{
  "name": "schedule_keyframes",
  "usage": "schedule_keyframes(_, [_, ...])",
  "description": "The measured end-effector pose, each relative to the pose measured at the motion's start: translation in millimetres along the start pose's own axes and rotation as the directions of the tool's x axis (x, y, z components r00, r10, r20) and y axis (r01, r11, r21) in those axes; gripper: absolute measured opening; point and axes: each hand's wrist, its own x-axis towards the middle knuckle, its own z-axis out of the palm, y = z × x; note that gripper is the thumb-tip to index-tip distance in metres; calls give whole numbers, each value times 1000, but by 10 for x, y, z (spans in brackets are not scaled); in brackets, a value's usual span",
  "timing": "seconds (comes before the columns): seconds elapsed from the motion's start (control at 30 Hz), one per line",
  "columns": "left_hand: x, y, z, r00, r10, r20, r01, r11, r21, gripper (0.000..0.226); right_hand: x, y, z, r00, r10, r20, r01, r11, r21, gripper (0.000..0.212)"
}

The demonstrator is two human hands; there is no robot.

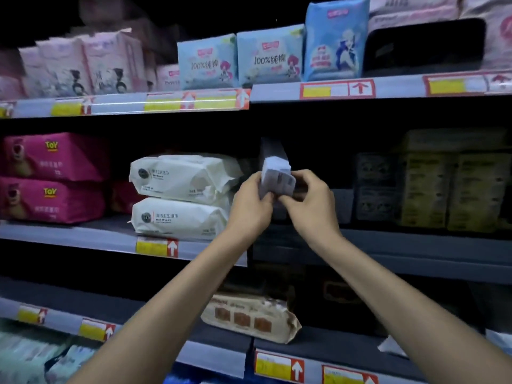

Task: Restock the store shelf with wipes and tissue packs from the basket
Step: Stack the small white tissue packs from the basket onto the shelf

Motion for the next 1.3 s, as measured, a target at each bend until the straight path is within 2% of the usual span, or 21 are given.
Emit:
schedule_keyframes(0.07, [233,11,16,996,-51,-73,58,994,95,8,279,71,148,999,24,-36,-26,998,-53,17])
schedule_keyframes(0.13, [413,-25,40,981,-82,-173,120,968,221,11,525,185,322,997,59,-56,-64,993,-99,14])
schedule_keyframes(0.2, [469,-62,69,964,-124,-234,206,906,370,23,630,290,477,994,108,-24,-110,984,-141,35])
schedule_keyframes(0.27, [453,-100,117,955,-159,-250,259,860,440,28,641,382,555,992,124,-34,-129,971,-203,49])
schedule_keyframes(0.33, [393,-119,158,949,-202,-241,282,885,371,25,621,433,566,991,118,-58,-129,963,-238,48])
schedule_keyframes(0.43, [297,-128,171,936,-297,-191,324,938,128,11,590,425,534,980,187,-60,-196,953,-230,44])
schedule_keyframes(0.53, [194,-146,172,930,-356,-94,354,934,-36,31,538,373,489,960,277,-33,-279,942,-187,46])
schedule_keyframes(0.63, [111,-155,167,926,-377,-29,374,924,-81,58,482,297,461,942,335,-18,-333,929,-161,34])
schedule_keyframes(0.8, [116,-178,157,916,-401,-23,398,913,-89,79,423,149,482,929,371,1,-369,925,-89,35])
schedule_keyframes(0.97, [229,-193,154,894,-449,1,435,866,-246,73,524,50,547,934,358,-3,-355,925,-137,23])
schedule_keyframes(1.1, [264,-196,180,881,-473,0,456,851,-260,78,578,49,573,926,376,33,-365,914,-180,43])
schedule_keyframes(1.3, [191,-157,205,887,-462,25,450,849,-276,72,537,134,527,924,380,26,-368,907,-204,40])
